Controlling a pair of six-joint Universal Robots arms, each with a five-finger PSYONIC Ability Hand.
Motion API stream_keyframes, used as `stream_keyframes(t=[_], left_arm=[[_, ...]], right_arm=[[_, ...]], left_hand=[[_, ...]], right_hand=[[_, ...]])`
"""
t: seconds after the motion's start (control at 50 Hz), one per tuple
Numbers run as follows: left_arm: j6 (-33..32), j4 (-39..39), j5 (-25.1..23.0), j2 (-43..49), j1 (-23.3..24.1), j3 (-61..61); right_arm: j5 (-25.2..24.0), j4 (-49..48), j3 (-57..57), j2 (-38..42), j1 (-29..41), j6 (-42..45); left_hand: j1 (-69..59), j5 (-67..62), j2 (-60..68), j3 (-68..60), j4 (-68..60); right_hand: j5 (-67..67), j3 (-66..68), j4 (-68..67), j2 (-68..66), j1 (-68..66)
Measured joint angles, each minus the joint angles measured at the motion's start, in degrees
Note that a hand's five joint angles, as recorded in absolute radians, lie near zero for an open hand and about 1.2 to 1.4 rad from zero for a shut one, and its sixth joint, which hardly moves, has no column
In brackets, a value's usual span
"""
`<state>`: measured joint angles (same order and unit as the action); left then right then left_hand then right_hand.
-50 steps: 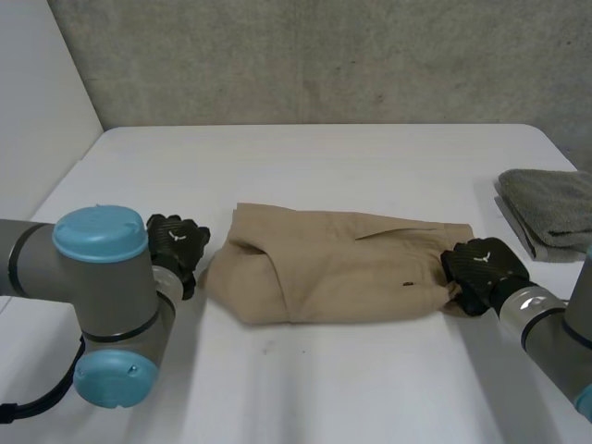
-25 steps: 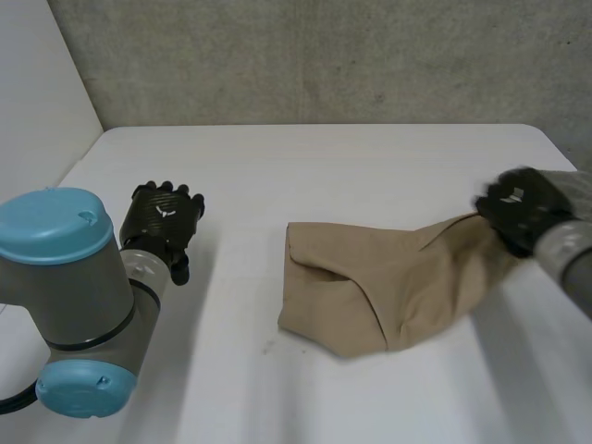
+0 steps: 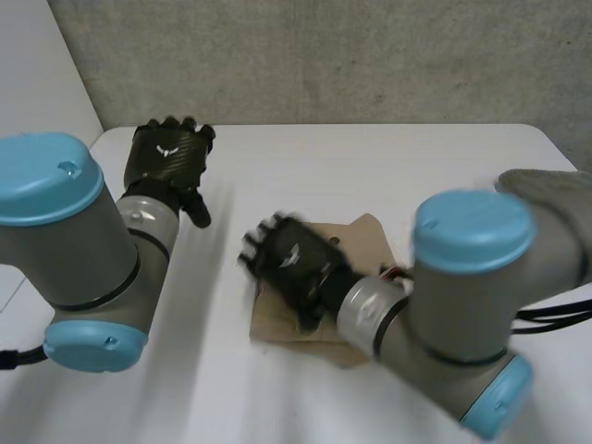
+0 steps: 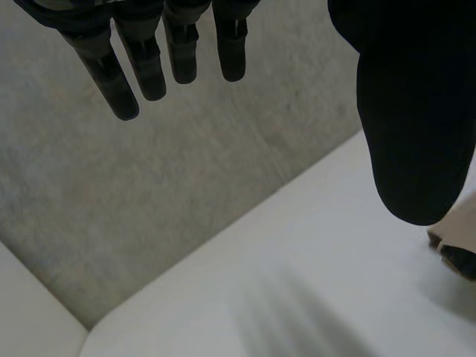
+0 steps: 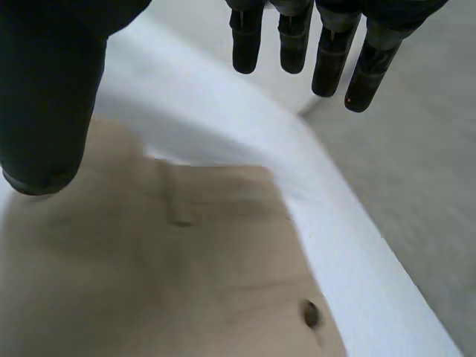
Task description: Fold the laundry.
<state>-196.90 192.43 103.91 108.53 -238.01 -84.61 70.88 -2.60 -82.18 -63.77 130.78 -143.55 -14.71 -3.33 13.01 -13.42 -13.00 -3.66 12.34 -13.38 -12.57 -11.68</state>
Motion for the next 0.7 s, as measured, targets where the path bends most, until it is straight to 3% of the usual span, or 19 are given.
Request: stream_keyframes(t=[0.02,0.06,0.12,0.2,0.38,0.7], left_arm=[[0.10,0.01,-0.01,0.15,0.72,1.31],[0.16,0.01,-0.01,0.25,1.13,2.02],[0.87,0.00,-0.08,0.98,3.13,5.01],[2.68,-0.54,-0.50,3.09,5.86,8.12],[8.52,-7.53,-3.84,12.53,11.20,12.85],[8.36,-17.38,-3.34,23.85,10.95,15.42]], right_arm=[[0.10,0.14,0.25,-2.00,-2.39,-6.90],[0.15,0.28,0.32,-3.27,-3.97,-11.20],[0.21,1.83,0.41,-7.45,-9.70,-25.23],[0.19,5.15,0.39,-9.22,-14.18,-32.16],[0.38,9.19,1.03,-3.37,-17.39,-28.33],[3.76,8.66,2.04,9.60,-16.42,-19.92]], left_hand=[[0.00,0.00,0.00,0.00,0.00],[0.00,0.00,0.00,0.00,0.00],[0.00,0.00,0.00,0.00,0.00],[0.00,0.00,0.00,0.00,0.00],[0.00,-0.02,0.00,0.00,0.00],[0.00,-0.01,0.00,0.00,-0.01]], right_hand=[[0.00,0.00,0.00,0.00,0.00],[0.00,0.00,0.00,0.00,0.00],[0.00,0.00,0.00,0.00,0.00],[0.00,0.00,0.00,0.00,0.00],[0.00,0.00,0.00,0.00,0.00],[0.32,-0.77,0.00,0.00,1.51]])
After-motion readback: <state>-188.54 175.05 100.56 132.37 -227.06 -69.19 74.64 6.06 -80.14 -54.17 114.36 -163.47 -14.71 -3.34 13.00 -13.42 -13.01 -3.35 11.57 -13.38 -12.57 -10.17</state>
